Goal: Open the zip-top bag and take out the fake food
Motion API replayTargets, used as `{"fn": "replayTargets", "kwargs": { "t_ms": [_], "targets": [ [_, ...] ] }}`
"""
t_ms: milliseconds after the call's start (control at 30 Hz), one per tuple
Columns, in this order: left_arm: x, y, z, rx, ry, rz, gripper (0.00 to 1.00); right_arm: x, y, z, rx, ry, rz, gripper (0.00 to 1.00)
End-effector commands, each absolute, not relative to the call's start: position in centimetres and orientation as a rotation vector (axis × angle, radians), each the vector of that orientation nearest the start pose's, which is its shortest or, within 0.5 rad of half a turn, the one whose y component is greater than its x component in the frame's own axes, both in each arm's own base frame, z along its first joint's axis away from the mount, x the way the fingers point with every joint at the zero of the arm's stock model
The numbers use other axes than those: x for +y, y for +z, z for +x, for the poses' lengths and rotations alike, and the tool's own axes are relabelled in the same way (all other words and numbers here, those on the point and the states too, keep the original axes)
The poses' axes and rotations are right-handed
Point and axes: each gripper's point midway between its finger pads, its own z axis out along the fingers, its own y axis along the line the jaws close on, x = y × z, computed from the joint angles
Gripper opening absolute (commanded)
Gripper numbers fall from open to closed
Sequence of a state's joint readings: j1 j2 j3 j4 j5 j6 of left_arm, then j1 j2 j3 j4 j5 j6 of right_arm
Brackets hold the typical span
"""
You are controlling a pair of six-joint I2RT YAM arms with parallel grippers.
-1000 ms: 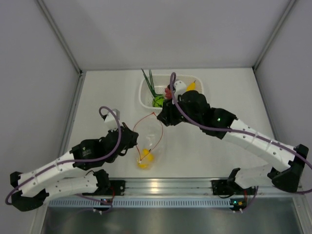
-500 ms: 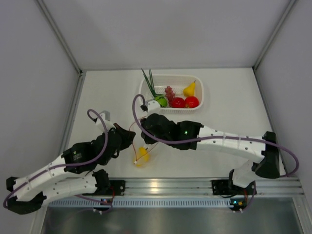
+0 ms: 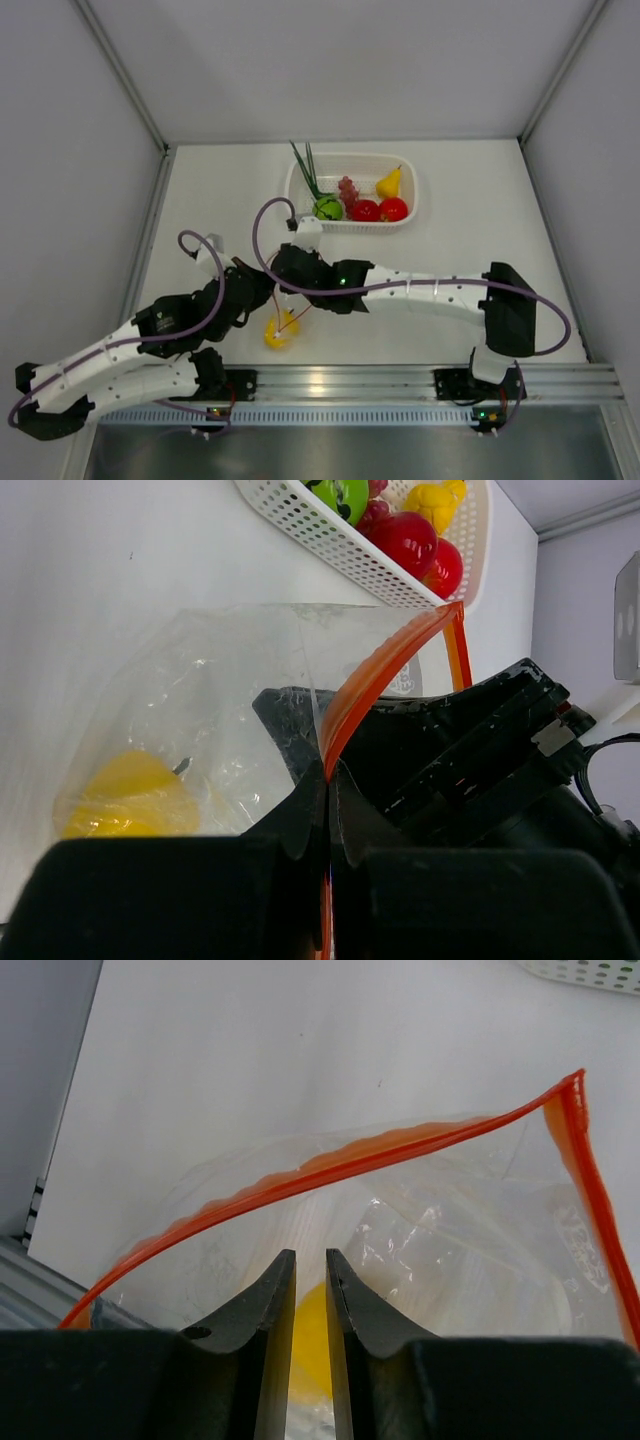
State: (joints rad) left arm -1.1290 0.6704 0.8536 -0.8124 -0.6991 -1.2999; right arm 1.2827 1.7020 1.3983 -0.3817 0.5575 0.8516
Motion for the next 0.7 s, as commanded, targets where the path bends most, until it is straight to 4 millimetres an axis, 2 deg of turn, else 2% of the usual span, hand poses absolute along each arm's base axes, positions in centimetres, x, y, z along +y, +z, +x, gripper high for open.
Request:
{"fn": "replayTargets", "kwargs": {
  "t_ms": [0,67,100,133,167,200,267,333,400,533,600,667],
  "targets": [
    [-16.7,23.9,17.6,1.985,-0.768,-0.654,0.0,45.4,19.3,20.1,2.132,0.672,-0.085,0.18],
    [-16.4,23.8,17.7,1.971,-0.772,-0.677,0.0,45.5,19.1,19.7,2.124,0.697,-0.079,0.18],
    [-16.1,23.5,17.8,1.961,-0.758,-0.685,0.0,45.2,17.5,18.6,2.134,0.697,-0.111,0.18],
    [-16.0,23.4,17.8,1.955,-0.759,-0.698,0.0,46.0,18.1,18.1,2.096,0.768,-0.102,0.18],
    [-15.8,23.5,17.9,1.944,-0.768,-0.71,0.0,46.2,17.5,17.4,2.104,0.783,-0.146,0.18],
    [-15.7,23.6,17.9,1.935,-0.769,-0.719,0.0,45.9,15.9,16.7,2.123,0.764,-0.187,0.18],
    [-15.4,23.7,17.9,1.926,-0.771,-0.721,0.0,45.0,14.0,16.3,2.151,0.724,-0.229,0.19],
    [-15.2,23.7,17.8,1.919,-0.777,-0.724,0.0,45.1,13.5,15.6,2.141,0.747,-0.309,0.2],
    [-15.1,23.7,17.8,1.918,-0.776,-0.722,0.0,44.3,12.2,15.4,2.141,0.691,-0.4,0.2],
    [-15.3,24.1,17.6,1.926,-0.797,-0.701,0.0,42.6,10.4,16.1,2.182,0.604,-0.464,0.2],
    [-15.5,24.7,17.5,1.929,-0.809,-0.682,0.0,40.4,9.3,17.9,2.239,0.525,-0.41,0.2],
    [-15.9,25.6,17.3,1.938,-0.833,-0.646,0.0,38.5,9.9,19.8,2.217,0.418,-0.34,0.2]
  ]
}}
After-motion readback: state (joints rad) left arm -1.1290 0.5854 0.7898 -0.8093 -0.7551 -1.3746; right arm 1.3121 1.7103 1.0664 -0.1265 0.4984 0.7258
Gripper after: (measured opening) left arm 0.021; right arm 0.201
